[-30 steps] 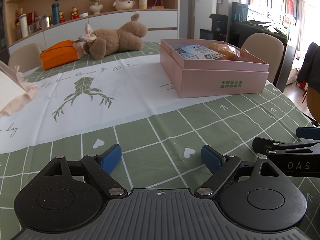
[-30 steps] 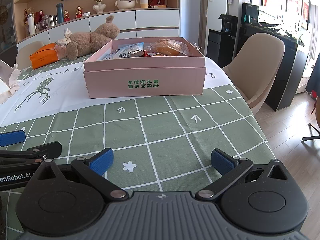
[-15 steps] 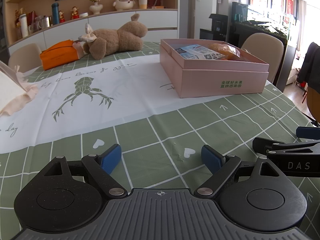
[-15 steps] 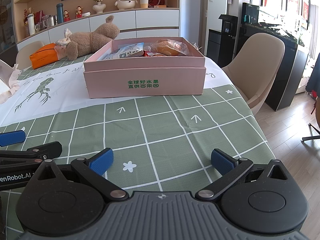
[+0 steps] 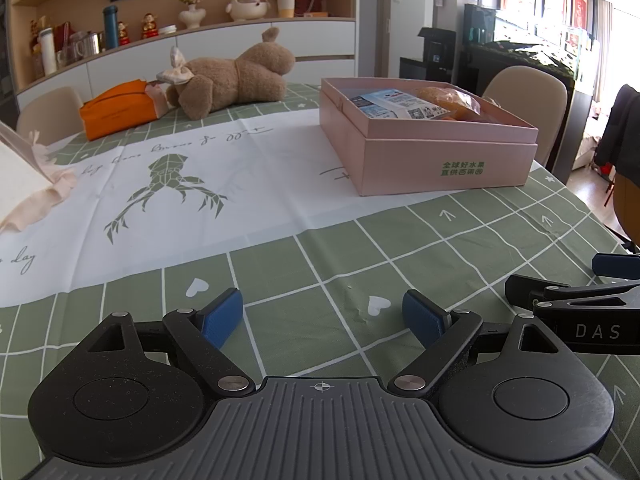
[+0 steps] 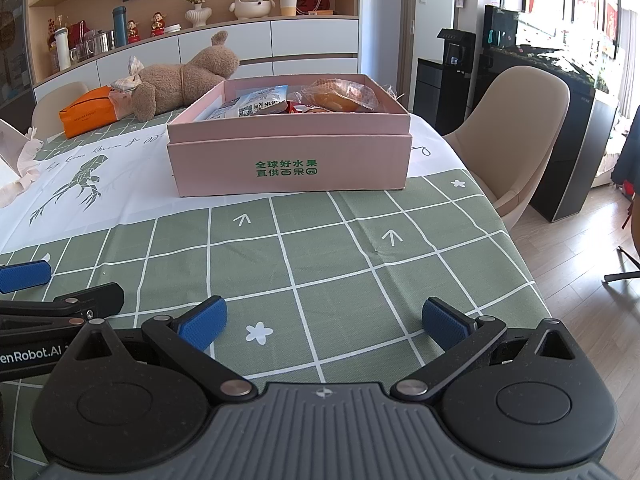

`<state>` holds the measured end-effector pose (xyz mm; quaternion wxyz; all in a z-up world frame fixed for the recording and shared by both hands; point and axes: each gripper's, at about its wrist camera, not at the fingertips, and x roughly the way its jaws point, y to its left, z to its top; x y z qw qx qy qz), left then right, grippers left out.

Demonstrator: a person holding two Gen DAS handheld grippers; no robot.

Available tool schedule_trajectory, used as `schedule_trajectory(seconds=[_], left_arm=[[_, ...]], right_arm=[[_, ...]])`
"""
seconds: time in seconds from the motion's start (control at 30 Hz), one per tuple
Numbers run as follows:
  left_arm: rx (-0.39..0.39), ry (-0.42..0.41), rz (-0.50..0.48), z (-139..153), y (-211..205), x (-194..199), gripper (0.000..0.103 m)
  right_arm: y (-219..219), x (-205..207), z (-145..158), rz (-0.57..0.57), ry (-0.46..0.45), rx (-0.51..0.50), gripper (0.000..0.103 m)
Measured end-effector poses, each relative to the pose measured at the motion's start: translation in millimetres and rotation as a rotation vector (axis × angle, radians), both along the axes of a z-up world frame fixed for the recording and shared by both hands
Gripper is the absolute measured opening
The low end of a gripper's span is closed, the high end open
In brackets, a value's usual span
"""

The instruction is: Organize snacks

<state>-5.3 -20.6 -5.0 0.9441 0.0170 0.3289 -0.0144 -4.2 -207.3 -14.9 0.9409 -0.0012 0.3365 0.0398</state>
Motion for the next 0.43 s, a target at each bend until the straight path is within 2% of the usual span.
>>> schedule_trajectory(seconds=[0.43], left_arm=[[-0.006, 0.0, -0.002, 0.1, 0.5, -0.1, 0.09]], right_arm=[[-0.2, 0.0, -0.2, 0.0, 0.0, 0.0, 0.103]])
